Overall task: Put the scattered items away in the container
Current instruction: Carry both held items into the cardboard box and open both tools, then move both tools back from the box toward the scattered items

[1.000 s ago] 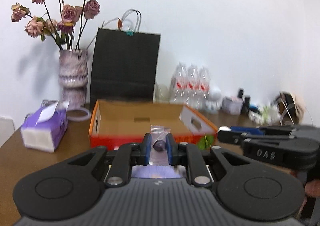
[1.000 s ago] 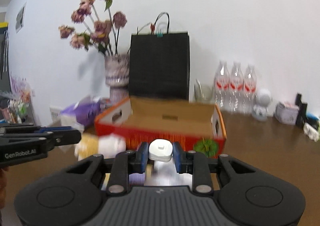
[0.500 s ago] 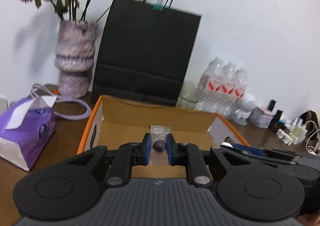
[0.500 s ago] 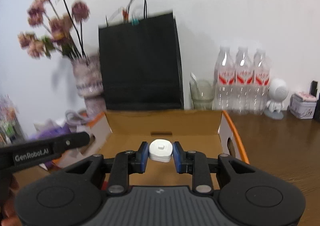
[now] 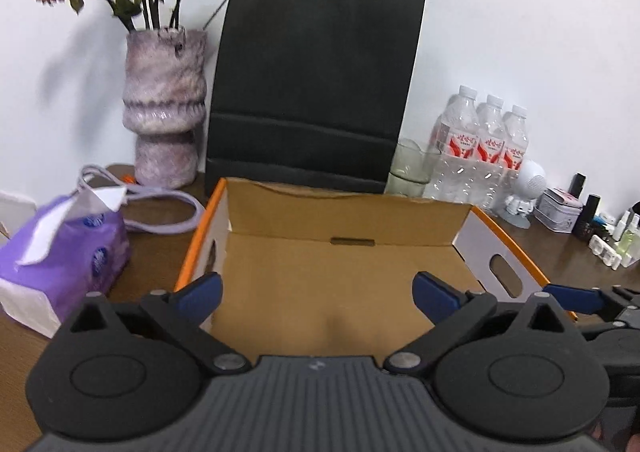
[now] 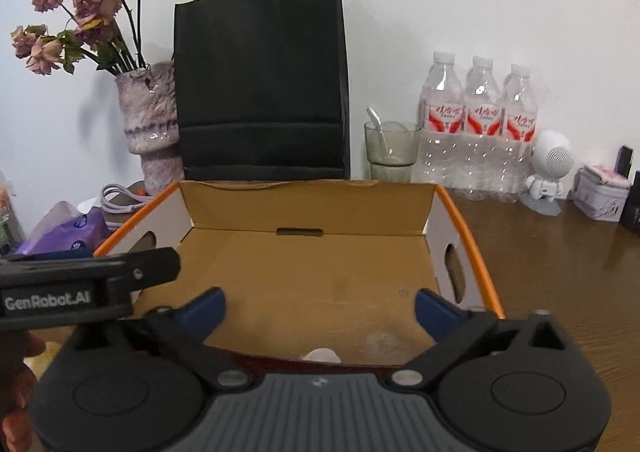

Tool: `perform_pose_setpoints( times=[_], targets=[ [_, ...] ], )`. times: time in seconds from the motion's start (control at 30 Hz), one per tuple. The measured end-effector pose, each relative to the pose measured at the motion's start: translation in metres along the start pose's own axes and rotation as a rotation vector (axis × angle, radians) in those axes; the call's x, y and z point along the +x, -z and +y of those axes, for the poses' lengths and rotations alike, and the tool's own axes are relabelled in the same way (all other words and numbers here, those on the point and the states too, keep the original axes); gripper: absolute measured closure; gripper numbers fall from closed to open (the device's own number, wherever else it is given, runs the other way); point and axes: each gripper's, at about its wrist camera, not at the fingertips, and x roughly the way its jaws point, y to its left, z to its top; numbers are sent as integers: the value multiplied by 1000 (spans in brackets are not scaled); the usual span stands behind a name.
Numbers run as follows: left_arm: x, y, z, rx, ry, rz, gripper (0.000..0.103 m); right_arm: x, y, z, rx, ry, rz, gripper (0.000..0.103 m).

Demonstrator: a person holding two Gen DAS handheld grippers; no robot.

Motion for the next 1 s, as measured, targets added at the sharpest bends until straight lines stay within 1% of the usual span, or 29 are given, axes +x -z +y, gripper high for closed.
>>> perform_pose_setpoints(
  times=[0.07, 0.27, 0.77, 0.83, 1.0],
  targets=[
    [-1, 0, 0, 2, -9, 2, 0, -2, -2, -1, -2, 3, 1, 0],
    [-1, 0, -1, 2, -4, 5, 0, -2, -3, -3, 1, 14, 9, 0],
    [-4, -1, -2, 9, -2, -4, 0, -2, -2, -2, -3, 11, 15, 0],
    [-12, -3, -1, -3, -11, -19, 0, -2, -2, -2, -4, 12, 15, 0],
    [-45, -9, -2, -3, 10, -103, 0, -20, -6, -2, -4, 3, -11, 0]
  ],
)
